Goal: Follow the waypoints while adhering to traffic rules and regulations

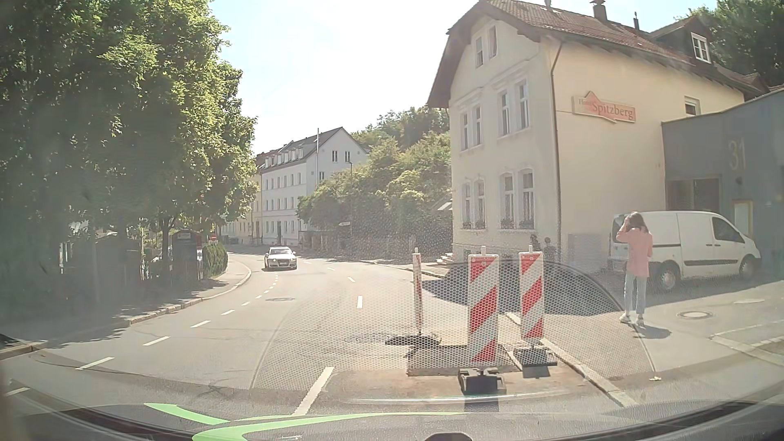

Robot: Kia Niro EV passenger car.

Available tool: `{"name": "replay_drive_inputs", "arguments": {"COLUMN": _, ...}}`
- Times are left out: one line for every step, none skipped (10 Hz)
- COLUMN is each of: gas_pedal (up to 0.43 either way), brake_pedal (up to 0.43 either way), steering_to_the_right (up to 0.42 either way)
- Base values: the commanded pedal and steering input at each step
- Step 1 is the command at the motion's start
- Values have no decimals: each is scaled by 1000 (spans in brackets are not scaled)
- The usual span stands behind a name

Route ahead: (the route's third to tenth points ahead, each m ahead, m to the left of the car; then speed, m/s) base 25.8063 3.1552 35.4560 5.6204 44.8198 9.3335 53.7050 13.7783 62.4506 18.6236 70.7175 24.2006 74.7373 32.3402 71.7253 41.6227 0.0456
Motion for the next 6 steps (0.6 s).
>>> {"name": "replay_drive_inputs", "arguments": {"gas_pedal": 0, "brake_pedal": 384, "steering_to_the_right": 1}}
{"name": "replay_drive_inputs", "arguments": {"gas_pedal": 0, "brake_pedal": 384, "steering_to_the_right": 0}}
{"name": "replay_drive_inputs", "arguments": {"gas_pedal": 0, "brake_pedal": 384, "steering_to_the_right": 0}}
{"name": "replay_drive_inputs", "arguments": {"gas_pedal": 0, "brake_pedal": 384, "steering_to_the_right": 0}}
{"name": "replay_drive_inputs", "arguments": {"gas_pedal": 0, "brake_pedal": 384, "steering_to_the_right": 0}}
{"name": "replay_drive_inputs", "arguments": {"gas_pedal": 0, "brake_pedal": 384, "steering_to_the_right": 0}}
